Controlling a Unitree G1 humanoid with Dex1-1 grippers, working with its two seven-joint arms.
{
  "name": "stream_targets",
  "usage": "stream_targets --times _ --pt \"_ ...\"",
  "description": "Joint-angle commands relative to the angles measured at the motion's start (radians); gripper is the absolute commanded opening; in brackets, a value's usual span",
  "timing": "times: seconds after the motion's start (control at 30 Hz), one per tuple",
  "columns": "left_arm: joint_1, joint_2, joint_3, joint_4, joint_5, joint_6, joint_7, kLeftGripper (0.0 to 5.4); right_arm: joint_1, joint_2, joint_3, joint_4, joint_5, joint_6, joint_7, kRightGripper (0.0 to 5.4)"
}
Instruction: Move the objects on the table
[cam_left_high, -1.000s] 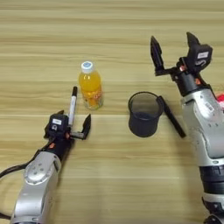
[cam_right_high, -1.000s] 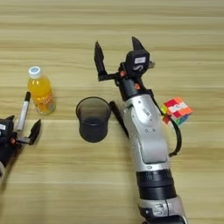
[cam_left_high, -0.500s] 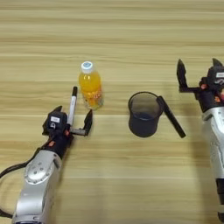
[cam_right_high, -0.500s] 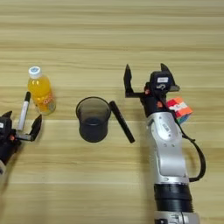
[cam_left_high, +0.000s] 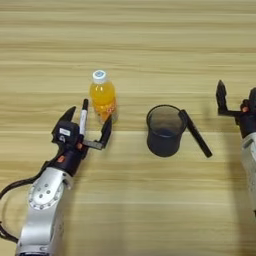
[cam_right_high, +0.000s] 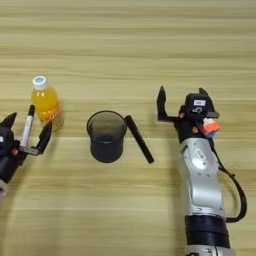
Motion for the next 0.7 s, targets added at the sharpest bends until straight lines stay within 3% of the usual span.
stream_targets --times 0.03,0.37,0.7 --pt "-0.013 0.004 -0.002 0.022 0.008 -0.02 -0.005 5.37 -0.009 -0.001 -0.006 0.017 0.007 -0.014 0.0 5.4" --pt "-0.115 -0.012 0.006 0.158 0.021 -0.079 0.021 5.37 -0.012 0.005 0.0 0.023 0.009 -0.028 -0.004 5.4" --pt "-0.16 -0.003 -0.008 0.223 0.028 -0.086 0.006 5.37 -0.007 0.014 0.007 0.016 0.007 -0.032 -0.008 5.4"
